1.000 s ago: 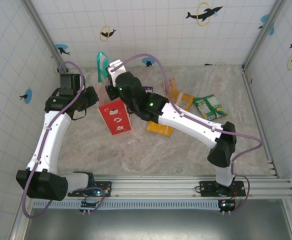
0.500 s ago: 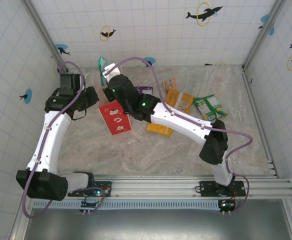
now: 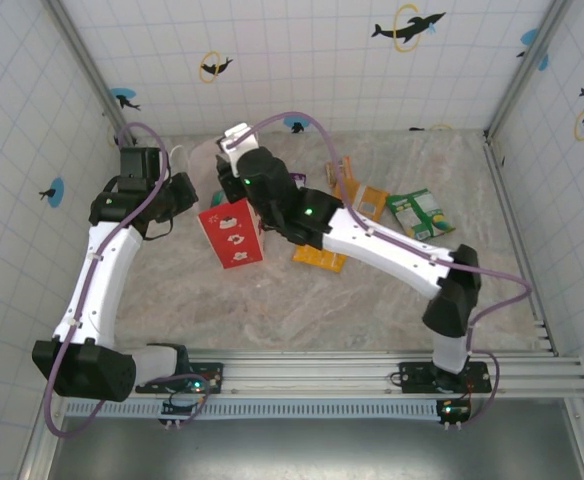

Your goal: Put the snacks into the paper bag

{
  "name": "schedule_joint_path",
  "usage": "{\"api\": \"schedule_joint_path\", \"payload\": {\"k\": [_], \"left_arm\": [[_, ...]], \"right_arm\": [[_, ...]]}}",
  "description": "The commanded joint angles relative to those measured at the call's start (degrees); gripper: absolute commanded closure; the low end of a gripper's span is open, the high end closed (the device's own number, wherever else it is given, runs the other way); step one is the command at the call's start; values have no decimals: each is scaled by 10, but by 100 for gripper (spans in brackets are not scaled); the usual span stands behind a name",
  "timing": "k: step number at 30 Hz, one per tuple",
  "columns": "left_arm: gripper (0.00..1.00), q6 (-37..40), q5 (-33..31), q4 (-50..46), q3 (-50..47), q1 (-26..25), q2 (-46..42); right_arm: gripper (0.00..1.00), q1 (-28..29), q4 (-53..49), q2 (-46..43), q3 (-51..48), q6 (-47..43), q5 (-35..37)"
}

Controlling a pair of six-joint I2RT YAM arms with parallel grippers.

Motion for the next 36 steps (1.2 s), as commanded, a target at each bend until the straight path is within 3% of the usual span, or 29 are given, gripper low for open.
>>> {"api": "schedule_joint_path", "payload": {"k": [1,12,21,27,36], "left_arm": [[100,14,8,-2,-4,-2,-2],[100,14,6,-3,-6,-2,-7],[100,14,6,-2,-10,-2,-8],[100,14,9,0,-11,-2,-6],[100,15,18,5,-16,-2,-5]], "right_arm": [[53,-10,33,-75,-63,32,-1],[52,-100,53,-273,-374,199,-75],[51,-227,38,-387,-574,310,-199],[49,-311,32,-401,-635,340,-292],[47,-437,29,-344,-649,331,-413]]}}
